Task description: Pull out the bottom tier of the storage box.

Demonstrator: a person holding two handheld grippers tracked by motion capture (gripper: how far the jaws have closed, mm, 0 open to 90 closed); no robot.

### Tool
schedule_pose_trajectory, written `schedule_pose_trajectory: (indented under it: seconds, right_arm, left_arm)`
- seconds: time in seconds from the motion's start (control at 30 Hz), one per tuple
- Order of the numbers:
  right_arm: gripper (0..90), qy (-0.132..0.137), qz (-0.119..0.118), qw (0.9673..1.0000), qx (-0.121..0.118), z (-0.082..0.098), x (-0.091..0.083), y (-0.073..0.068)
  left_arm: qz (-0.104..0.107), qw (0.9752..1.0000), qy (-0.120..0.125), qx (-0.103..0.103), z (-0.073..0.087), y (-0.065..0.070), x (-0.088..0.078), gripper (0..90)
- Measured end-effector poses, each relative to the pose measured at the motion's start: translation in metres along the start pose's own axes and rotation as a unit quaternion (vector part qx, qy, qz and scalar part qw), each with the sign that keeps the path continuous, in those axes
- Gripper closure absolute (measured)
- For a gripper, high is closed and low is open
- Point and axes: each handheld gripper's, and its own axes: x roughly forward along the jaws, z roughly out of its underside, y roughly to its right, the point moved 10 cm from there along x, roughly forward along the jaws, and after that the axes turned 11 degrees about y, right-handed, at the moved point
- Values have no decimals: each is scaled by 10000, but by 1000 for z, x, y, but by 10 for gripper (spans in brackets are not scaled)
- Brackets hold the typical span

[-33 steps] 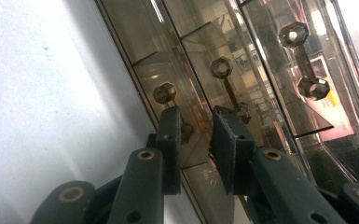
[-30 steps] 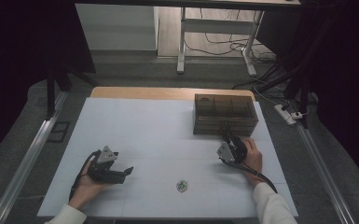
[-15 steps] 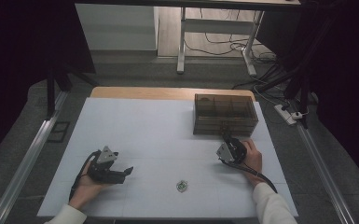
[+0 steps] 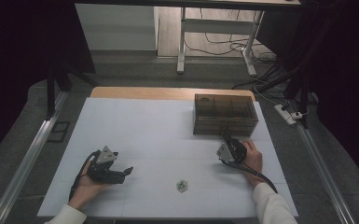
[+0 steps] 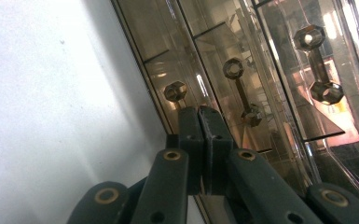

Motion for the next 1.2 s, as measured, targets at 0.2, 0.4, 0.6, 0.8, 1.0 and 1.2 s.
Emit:
schedule_pose_trajectory:
  seconds: [0.2,0.4,0.6,0.8,1.0,1.2]
  right_arm:
    - [895,-6,8,10000,-27,0,0,0]
    - [869,-9,41,9999,-103,0,0,1]
    - [814,8,15,9999,-140,-1,1,-2]
    - [786,9,-138,9996,-235,-1,5,-5]
    - [791,-42,-1,9996,-289,1,4,-4]
    - [803,-84,-12,9993,-352,2,4,-3]
  left_arm:
    - [0,10000,6,4,0,0,0,164]
    - [-7,10000,34,-9,-1,0,-1,165]
    - [-10,10000,37,-16,-1,-1,-1,164]
    - [-13,10000,34,-3,-1,0,-1,164]
    - [-13,10000,28,4,0,0,-1,164]
    - [-5,10000,27,9,0,0,-2,165]
